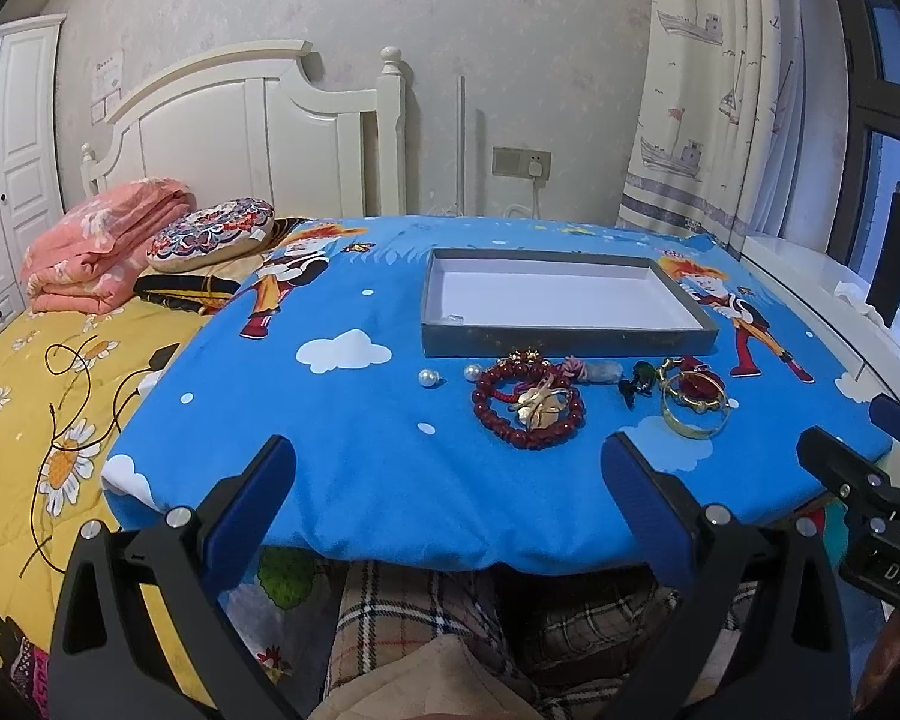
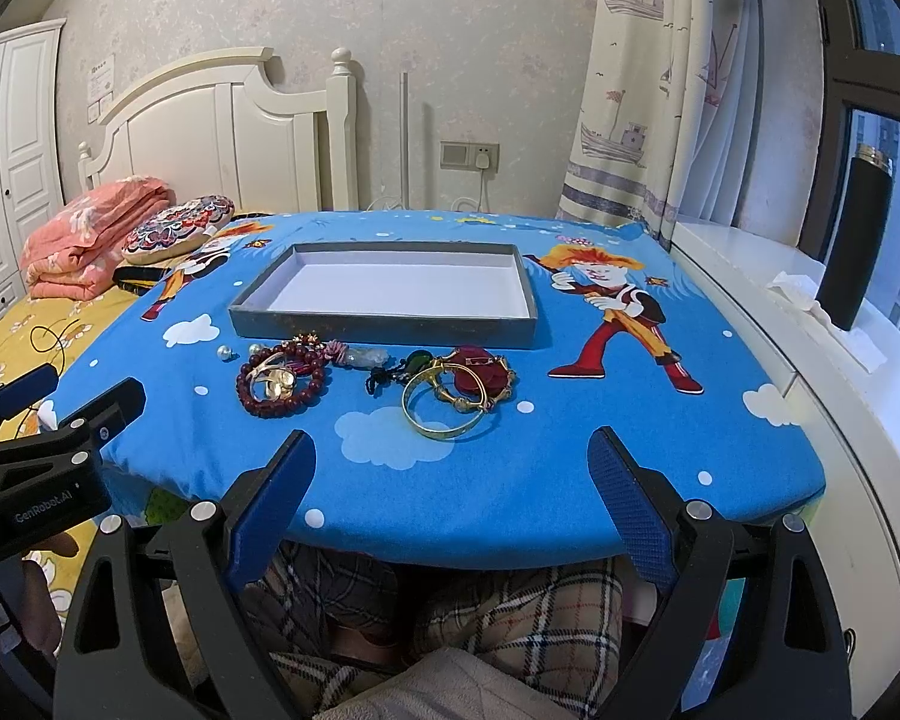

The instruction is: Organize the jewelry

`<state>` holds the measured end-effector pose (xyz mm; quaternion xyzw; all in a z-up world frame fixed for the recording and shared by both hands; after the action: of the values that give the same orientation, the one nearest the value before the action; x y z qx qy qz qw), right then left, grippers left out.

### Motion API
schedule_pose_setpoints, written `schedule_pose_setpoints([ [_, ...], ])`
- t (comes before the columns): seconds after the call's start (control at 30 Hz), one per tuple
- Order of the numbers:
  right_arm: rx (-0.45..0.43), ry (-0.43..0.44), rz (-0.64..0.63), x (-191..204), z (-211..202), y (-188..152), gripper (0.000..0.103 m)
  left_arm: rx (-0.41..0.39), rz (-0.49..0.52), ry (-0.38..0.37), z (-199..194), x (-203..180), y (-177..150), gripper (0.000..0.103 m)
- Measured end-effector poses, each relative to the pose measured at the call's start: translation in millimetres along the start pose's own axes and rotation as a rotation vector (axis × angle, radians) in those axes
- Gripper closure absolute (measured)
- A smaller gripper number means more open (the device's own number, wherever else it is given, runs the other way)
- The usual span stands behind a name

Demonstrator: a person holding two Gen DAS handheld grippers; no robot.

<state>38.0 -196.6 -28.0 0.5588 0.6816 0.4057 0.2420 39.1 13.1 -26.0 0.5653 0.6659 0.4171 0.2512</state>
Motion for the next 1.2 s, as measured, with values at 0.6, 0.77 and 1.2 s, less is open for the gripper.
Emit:
schedule_pose_setpoints([
  [0.6,0.0,0.003,0.002,3.1,0.8,-0.9,0.016,-0.001,0.002,0.004,0.2,-0.4,-1.8,0.004],
  [0.77,0.0,0.004,0.003,2.7,0.6,-1.1,0.016,0.001,0.001,0.008,0.2,0.9,-2.4,0.004],
  [1.2,0.006,0.028,0.033,2.0,1.7,-3.5,0.016,-0.008,0.017,-0.014,0.9,-1.2,-1.9,0.004],
])
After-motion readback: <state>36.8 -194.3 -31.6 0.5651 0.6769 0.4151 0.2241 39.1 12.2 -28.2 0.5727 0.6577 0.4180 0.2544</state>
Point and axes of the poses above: each gripper's, at about its wrist camera, not at the fingertips, and z roughly the way its jaws point, x to its left, y to its top, the point moved 6 cm from there along z, roughly the way its jaws point, and after that the axes turned 15 degrees about y, right-handed, at the moved point
